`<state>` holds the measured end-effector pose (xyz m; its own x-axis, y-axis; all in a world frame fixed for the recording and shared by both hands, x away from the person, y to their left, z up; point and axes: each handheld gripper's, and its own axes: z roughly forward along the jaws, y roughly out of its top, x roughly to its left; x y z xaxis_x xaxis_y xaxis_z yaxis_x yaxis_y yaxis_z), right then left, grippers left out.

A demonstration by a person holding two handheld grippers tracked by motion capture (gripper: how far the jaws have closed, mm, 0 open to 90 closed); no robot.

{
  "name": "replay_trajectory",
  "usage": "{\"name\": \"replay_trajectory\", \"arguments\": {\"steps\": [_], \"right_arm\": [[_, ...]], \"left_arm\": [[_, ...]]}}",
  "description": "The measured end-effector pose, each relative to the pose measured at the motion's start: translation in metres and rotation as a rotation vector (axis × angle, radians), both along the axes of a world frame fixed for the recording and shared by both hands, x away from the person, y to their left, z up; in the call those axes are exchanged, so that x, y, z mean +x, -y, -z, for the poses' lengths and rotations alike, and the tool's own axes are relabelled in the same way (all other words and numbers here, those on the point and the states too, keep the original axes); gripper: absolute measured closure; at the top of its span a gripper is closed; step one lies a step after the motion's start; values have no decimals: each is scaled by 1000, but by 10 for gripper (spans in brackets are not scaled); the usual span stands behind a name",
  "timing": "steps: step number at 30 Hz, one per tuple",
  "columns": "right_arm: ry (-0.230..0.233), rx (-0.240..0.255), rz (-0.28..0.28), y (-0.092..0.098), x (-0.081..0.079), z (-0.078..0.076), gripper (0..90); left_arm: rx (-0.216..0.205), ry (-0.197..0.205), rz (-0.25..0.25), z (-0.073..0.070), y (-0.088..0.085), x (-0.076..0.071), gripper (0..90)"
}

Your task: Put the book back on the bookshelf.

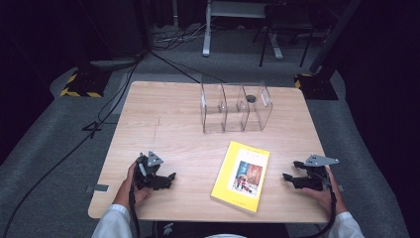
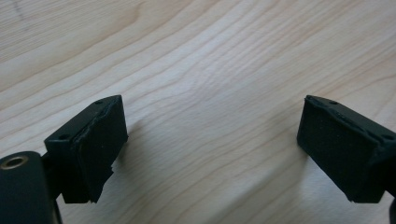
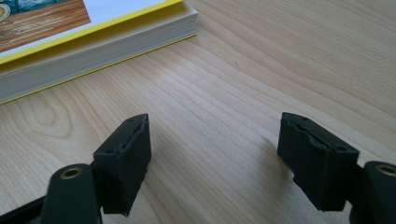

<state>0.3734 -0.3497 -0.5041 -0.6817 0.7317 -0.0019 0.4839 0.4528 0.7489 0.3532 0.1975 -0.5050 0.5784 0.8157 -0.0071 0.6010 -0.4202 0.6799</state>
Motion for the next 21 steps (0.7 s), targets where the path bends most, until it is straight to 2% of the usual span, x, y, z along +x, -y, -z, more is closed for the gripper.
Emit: {"name": "replay_trajectory", "arguments": {"steps": [4, 5, 7, 13, 16, 20, 21], "right_arm": [[0, -5, -15, -1, -1, 0, 279], [0, -6, -20, -1, -1, -1, 286], [-5, -4, -25, -2, -1, -1, 288], [-29, -26, -59, -5, -1, -4, 325], [-48, -60, -119, -16, -5, -9, 389], [-66, -118, -215, -41, -11, -16, 447], [-74, -124, -229, -46, -12, -18, 461]], "left_arm": [[-7, -13, 73, 0, 14, -8, 81], [-7, -13, 73, 0, 14, -8, 81], [-7, -11, 120, 0, 21, -11, 81], [-3, -12, 181, 0, 32, -19, 74], [-2, -9, 203, 0, 37, -23, 74], [-1, -18, 281, 0, 49, -28, 57], [-1, -18, 281, 0, 49, -28, 42]]}}
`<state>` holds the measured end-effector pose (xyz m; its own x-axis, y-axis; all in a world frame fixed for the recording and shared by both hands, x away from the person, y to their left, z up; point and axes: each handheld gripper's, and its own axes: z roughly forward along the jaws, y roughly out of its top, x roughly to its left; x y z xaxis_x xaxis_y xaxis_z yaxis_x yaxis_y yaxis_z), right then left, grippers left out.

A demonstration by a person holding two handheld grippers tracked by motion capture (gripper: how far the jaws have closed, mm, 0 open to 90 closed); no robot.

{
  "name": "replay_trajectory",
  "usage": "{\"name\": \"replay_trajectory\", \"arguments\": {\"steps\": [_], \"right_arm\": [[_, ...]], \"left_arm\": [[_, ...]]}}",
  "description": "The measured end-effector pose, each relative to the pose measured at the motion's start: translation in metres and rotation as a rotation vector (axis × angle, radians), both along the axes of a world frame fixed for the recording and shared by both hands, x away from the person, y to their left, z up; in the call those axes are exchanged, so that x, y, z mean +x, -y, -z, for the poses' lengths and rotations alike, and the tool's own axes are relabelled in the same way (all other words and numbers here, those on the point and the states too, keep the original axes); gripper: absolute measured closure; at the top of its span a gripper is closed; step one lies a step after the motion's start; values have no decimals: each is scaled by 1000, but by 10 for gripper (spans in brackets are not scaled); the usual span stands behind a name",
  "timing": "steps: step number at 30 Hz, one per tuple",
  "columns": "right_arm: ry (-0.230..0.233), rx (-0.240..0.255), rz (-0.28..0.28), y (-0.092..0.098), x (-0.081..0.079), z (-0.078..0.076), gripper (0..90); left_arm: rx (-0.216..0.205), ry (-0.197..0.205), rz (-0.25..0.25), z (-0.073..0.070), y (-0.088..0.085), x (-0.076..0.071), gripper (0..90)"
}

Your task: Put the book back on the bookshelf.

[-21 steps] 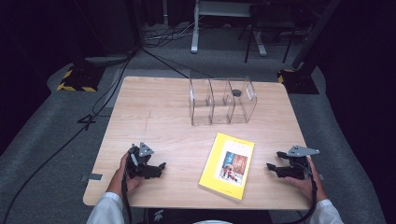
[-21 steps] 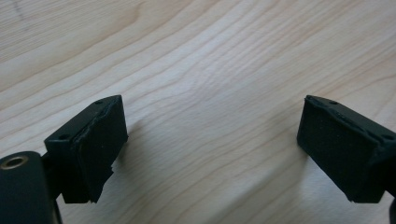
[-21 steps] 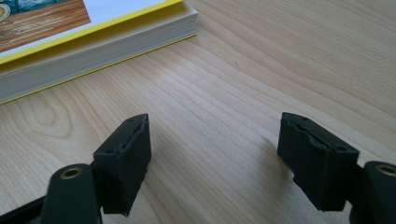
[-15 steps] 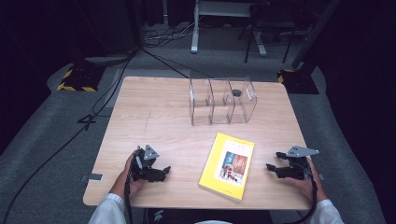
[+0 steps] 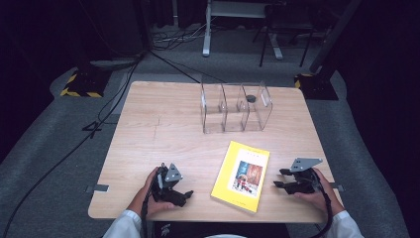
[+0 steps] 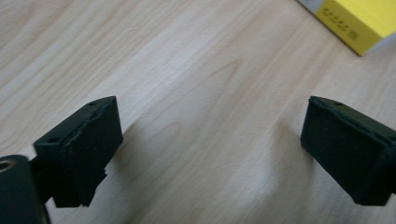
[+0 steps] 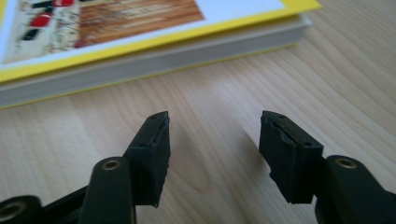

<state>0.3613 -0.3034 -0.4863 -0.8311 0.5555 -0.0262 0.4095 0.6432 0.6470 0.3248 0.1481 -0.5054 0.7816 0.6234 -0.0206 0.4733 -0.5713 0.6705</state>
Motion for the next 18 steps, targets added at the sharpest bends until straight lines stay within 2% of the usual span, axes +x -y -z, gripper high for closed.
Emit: {"name": "replay_trajectory", "arguments": {"steps": [1, 3, 10, 11, 12, 16, 18], "right_arm": [[0, 0, 0, 0, 0, 0, 461], [-10, -30, -62, -15, -2, -7, 500], [-41, -77, -92, -31, 1, -14, 578], [-64, -106, -101, -37, 2, -16, 596], [-66, -133, -107, -40, 3, -16, 602], [-98, -173, -126, -51, 8, -18, 627], [-111, -223, -124, -57, 9, -16, 639]], "left_arm": [[2, 1, 21, 0, 3, -1, 42], [6, -3, 43, 0, 11, -3, 26], [8, -1, 75, 0, 26, -4, 23], [5, -4, 89, 0, 32, -4, 23], [6, 1, 93, 0, 34, -4, 22], [7, -5, 107, 0, 44, -3, 22], [8, -2, 126, 0, 50, -3, 23]]}}
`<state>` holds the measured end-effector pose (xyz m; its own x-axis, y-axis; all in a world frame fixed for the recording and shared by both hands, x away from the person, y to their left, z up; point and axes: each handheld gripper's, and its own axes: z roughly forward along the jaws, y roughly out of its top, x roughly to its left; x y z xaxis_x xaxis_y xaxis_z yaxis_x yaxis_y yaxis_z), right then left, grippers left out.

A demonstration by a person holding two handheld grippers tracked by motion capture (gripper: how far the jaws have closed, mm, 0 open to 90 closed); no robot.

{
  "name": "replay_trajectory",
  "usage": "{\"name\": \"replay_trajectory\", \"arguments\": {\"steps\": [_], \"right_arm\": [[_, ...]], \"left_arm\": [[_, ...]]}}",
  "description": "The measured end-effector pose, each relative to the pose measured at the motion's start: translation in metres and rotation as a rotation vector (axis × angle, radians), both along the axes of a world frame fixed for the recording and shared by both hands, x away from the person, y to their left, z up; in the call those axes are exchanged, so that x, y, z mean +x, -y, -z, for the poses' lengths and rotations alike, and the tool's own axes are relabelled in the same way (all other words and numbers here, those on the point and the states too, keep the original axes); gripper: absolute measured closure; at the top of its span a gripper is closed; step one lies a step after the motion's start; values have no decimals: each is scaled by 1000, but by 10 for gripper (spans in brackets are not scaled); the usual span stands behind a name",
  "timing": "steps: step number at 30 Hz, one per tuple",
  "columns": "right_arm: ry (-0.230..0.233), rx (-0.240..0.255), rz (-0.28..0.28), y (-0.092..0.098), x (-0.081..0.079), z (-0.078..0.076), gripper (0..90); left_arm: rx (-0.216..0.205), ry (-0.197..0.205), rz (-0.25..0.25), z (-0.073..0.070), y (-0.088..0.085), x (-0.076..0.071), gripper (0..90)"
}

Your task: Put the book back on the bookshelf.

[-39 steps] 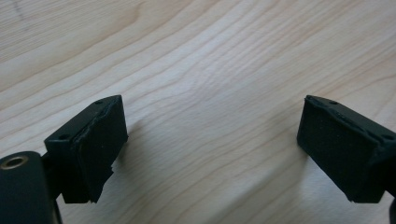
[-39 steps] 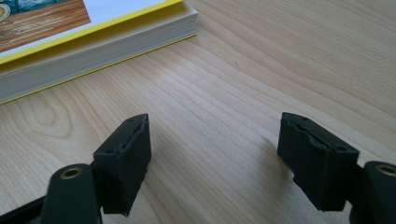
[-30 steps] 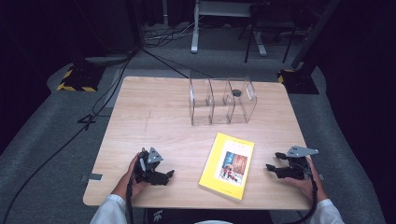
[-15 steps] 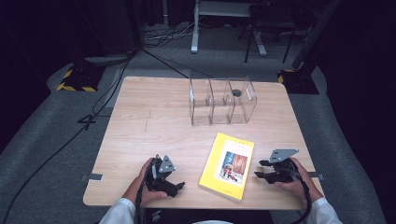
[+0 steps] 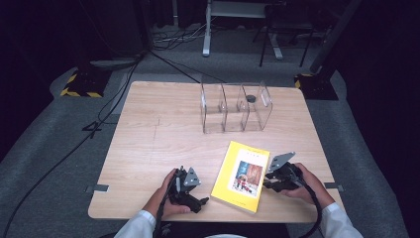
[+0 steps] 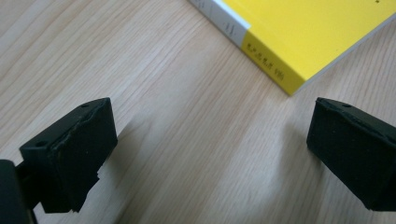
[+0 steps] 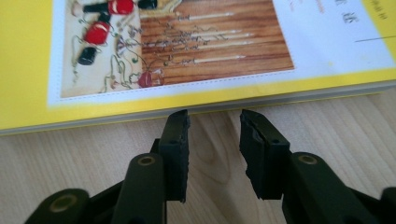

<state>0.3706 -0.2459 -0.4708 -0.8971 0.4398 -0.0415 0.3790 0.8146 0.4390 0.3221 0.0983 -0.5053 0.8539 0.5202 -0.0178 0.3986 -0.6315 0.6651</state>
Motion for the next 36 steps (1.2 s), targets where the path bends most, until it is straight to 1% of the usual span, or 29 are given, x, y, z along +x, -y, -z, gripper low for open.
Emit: {"name": "replay_trajectory", "arguments": {"steps": [2, 4, 5, 7, 9, 10, 11, 12, 14, 15, 16, 19, 20, 21, 23, 25, 29, 31, 32, 34, 36], "right_arm": [[-13, -13, -6, -2, 1, -1, 639], [-12, -24, -3, -2, 2, -2, 635], [-18, -17, -4, -2, 2, -1, 638], [-17, -13, -6, -2, 2, -1, 634], [-5, 11, -9, 1, 1, 0, 634], [-2, 20, -16, 2, 1, 1, 635], [-2, 20, -16, 2, 1, 1, 635], [-2, 44, -7, 4, 1, 2, 638], [9, 68, -6, 7, 0, 3, 649], [13, 82, -2, 8, -1, 4, 655], [7, 102, 1, 10, -1, 4, 662], [12, 151, 5, 14, -2, 3, 677], [3, 180, 12, 17, -2, 2, 682], [5, 205, 14, 19, -2, 2, 685], [3, 222, 19, 20, -3, 2, 689], [-3, 227, 21, 21, -3, 4, 707], [-6, 211, -1, 17, -6, 7, 720], [-11, 211, -9, 16, -7, 8, 720], [-30, 218, -39, 13, -10, 10, 718], [-27, 210, -51, 10, -13, 10, 711], [-33, 229, -67, 7, -15, 8, 703]], "left_arm": [[-1, -1, 5, 0, 5, 0, 23], [-2, 0, 17, 0, 11, 1, 23], [-5, -2, 23, 0, 13, 1, 24], [-5, 0, 27, 0, 16, 1, 24], [-7, -3, 38, 0, 21, 2, 24], [-7, -3, 38, 0, 21, 2, 24], [-4, -1, 44, 0, 24, 3, 24], [-3, -2, 46, 0, 26, 3, 27], [-7, 2, 54, 0, 29, 3, 28], [-3, -2, 57, 0, 30, 4, 28], [-5, 0, 62, 0, 31, 4, 28], [-4, 0, 62, 0, 31, 4, 28], [-4, 0, 62, 0, 31, 4, 28], [-4, 0, 62, 0, 31, 4, 28], [-4, 0, 62, 0, 31, 4, 28], [-5, 1, 61, 0, 31, 4, 28], [-5, 1, 61, 0, 31, 4, 28], [-5, 1, 61, 0, 31, 4, 29], [-5, 1, 60, 0, 31, 4, 28], [-5, 2, 59, 0, 31, 3, 29], [-5, 2, 60, 0, 31, 3, 28]]}}
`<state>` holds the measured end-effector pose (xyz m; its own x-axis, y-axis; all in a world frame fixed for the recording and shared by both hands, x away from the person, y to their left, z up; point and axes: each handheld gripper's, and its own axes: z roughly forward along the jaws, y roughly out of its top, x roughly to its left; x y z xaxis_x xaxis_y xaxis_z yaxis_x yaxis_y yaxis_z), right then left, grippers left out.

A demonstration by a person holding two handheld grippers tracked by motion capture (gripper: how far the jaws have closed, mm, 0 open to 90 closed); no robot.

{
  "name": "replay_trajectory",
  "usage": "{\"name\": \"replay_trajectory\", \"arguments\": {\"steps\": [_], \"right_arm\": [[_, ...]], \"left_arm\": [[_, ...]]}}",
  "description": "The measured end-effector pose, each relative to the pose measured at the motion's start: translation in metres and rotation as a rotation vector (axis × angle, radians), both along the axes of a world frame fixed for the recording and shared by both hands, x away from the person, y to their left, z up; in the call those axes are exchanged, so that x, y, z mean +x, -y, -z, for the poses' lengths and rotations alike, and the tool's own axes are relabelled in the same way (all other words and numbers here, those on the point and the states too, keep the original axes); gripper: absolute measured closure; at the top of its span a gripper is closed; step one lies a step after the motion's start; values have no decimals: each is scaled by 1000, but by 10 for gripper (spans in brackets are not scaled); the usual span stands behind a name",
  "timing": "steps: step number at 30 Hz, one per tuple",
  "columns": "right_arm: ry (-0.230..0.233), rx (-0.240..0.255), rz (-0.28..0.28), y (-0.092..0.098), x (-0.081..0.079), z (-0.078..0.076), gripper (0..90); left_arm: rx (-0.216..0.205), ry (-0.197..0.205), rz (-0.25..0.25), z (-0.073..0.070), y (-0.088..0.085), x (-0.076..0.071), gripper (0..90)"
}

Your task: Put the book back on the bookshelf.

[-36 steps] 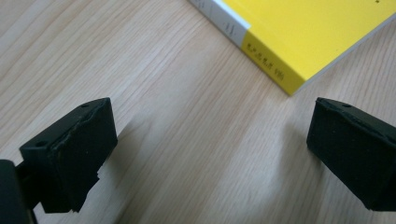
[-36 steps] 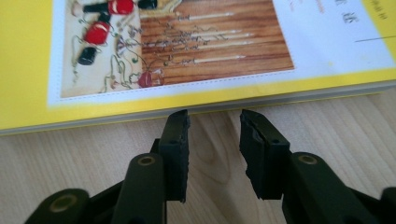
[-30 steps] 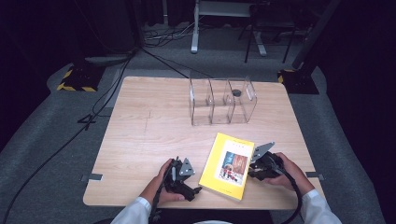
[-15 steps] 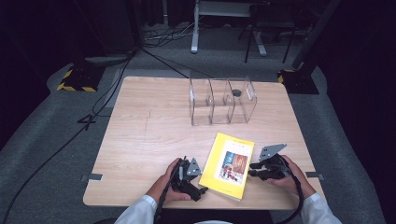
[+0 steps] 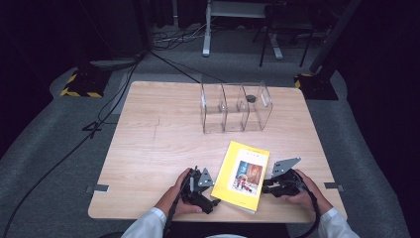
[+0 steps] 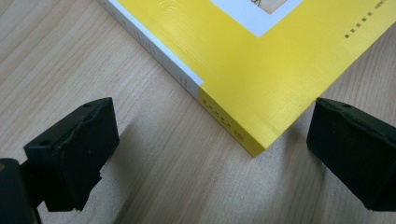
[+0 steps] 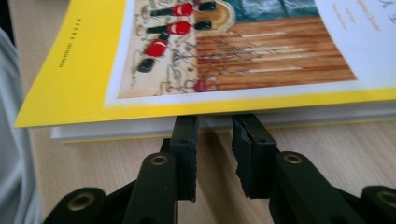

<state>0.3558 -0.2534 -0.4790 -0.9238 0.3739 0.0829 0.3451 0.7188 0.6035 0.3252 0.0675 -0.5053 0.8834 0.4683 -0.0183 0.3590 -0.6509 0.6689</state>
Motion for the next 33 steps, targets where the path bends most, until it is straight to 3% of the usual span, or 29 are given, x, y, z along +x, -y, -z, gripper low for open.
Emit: {"name": "replay_trajectory", "arguments": {"steps": [5, 10, 15, 18, 21, 23, 27, 33], "right_arm": [[-6, 34, -25, -5, -4, -4, 687], [-17, 95, -43, -14, -9, -7, 684], [12, 138, -59, -21, -17, -15, 677], [12, 175, -60, -21, -19, -19, 676], [22, 194, -49, -23, -20, -21, 672], [23, 201, -45, -23, -20, -21, 672], [43, 240, -25, -26, -21, -26, 672], [51, 275, -8, -31, -19, -30, 674]], "left_arm": [[2, -1, 10, 0, -1, -1, 28], [4, 1, -15, 0, -2, -8, 28], [6, 3, -5, 0, -2, -15, 28], [17, 25, 6, -2, 1, -20, 47], [21, 48, 22, -6, 8, -25, 190], [37, 66, 30, -8, 13, -28, 154], [8, 123, 63, -16, 29, -36, 156], [-51, 183, 44, -26, 44, -39, 192]]}}
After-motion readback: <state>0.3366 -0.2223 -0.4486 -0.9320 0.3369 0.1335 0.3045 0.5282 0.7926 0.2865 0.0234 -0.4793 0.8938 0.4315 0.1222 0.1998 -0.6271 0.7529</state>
